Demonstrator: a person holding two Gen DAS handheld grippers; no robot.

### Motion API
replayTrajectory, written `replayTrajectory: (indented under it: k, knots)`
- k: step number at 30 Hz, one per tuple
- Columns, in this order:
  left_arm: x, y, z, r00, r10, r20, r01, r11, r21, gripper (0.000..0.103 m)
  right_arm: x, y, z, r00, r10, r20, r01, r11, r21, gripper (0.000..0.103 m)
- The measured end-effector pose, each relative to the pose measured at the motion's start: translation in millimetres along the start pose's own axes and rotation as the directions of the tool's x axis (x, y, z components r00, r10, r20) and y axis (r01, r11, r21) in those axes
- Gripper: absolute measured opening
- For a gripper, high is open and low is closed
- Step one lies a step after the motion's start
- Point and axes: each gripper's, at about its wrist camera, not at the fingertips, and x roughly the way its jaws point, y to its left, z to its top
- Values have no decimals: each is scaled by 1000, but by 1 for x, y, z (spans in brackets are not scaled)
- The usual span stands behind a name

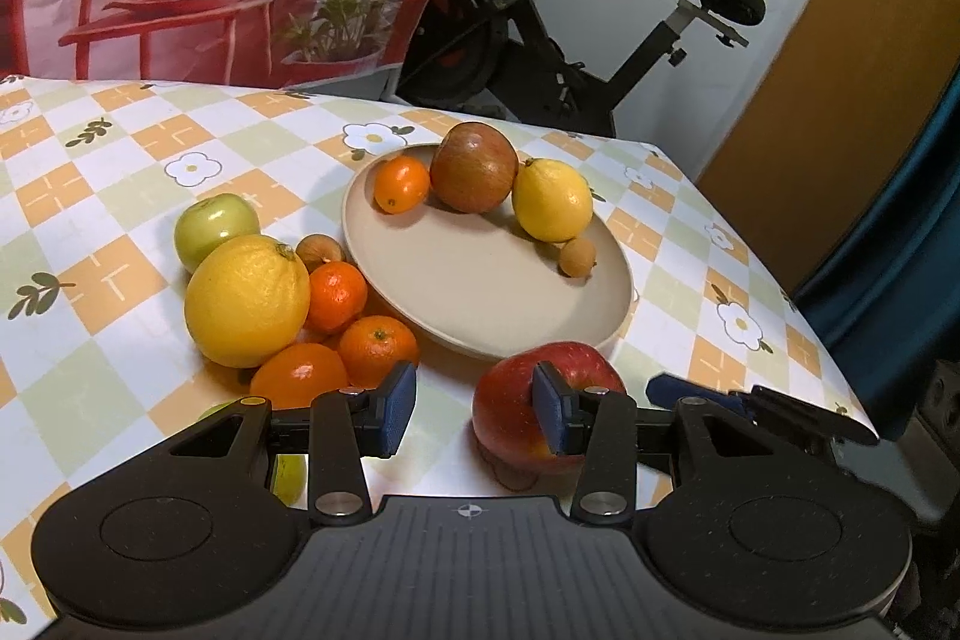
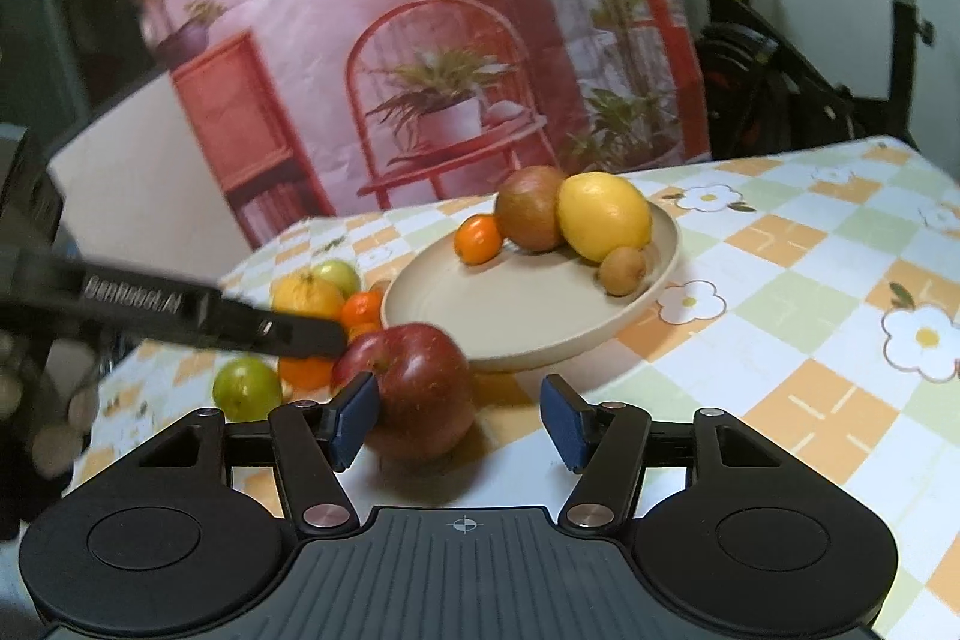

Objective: Organize fruits

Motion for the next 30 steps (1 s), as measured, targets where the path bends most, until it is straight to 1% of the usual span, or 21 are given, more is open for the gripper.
replayTrajectory:
  k: [5, 9, 12, 15, 17, 26, 30]
  knots:
    - [3, 2, 2, 1000, -8, -1, 8, 1000, -20, 46, 5, 14, 0, 999, 2, -48, -7, 995, -104, 56]
    - [5, 4, 2, 1000, -25, -3, 25, 999, -40, 46, 14, 30, 0, 996, -10, -87, -9, 977, -212, 56]
    - [6, 4, 2, 999, -40, -1, 40, 998, -48, 46, 23, 38, 1, 995, -24, -97, -2, 966, -260, 55]
    - [6, 4, 1, 999, -38, 3, 38, 998, -48, 45, 29, 35, 4, 994, -11, -112, -17, 968, -251, 55]
    - [6, 7, 1, 999, -46, 3, 46, 997, -65, 45, 31, 32, 5, 992, 3, -124, -32, 972, -231, 55]
    - [5, 14, -2, 994, -106, 4, 105, 981, -161, 44, 30, 24, 6, 993, 19, -121, -41, 982, -186, 55]
    - [6, 13, -2, 992, -129, 3, 127, 977, -171, 44, 30, 24, 6, 993, 20, -120, -42, 982, -185, 55]
